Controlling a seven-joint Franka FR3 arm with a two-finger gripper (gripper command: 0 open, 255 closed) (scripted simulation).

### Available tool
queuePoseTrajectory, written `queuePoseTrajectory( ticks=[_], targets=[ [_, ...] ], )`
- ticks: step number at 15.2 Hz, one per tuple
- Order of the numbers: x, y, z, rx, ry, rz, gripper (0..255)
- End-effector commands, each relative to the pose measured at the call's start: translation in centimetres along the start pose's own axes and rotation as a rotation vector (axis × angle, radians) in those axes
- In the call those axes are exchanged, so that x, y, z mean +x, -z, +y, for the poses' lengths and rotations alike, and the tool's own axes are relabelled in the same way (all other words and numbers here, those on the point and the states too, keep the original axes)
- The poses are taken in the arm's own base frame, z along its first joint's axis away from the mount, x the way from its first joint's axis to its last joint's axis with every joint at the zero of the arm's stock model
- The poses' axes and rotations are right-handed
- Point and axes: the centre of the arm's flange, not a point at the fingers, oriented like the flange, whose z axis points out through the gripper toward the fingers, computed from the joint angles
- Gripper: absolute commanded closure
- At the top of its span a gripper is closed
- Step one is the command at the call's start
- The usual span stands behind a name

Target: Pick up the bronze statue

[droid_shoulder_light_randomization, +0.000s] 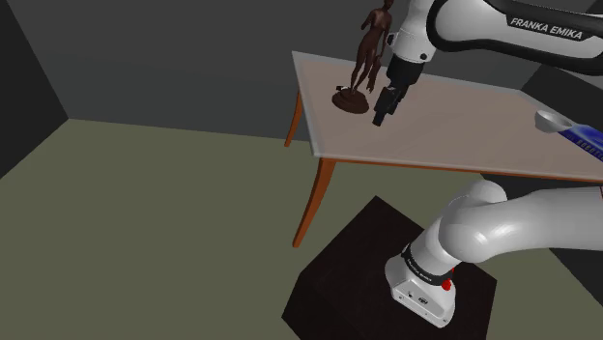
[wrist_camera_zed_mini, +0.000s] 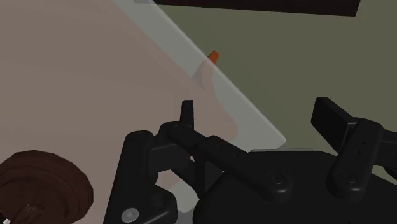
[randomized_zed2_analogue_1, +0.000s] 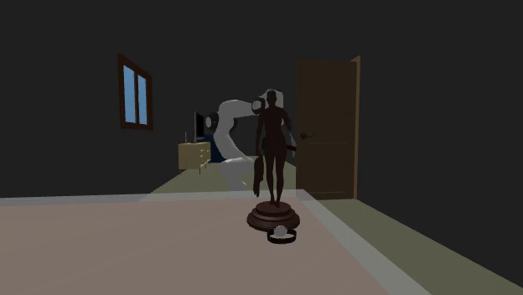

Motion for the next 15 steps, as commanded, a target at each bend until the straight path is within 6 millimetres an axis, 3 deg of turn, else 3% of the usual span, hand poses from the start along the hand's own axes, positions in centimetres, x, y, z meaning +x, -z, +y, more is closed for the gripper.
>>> queuePoseTrajectory(
  ticks=[1,15],
  targets=[
    [0.0,0.0,0.0,0.0,0.0,0.0,0],
    [4.9,-0.6,16.7,0.022,-0.003,0.241,0]
  ],
)
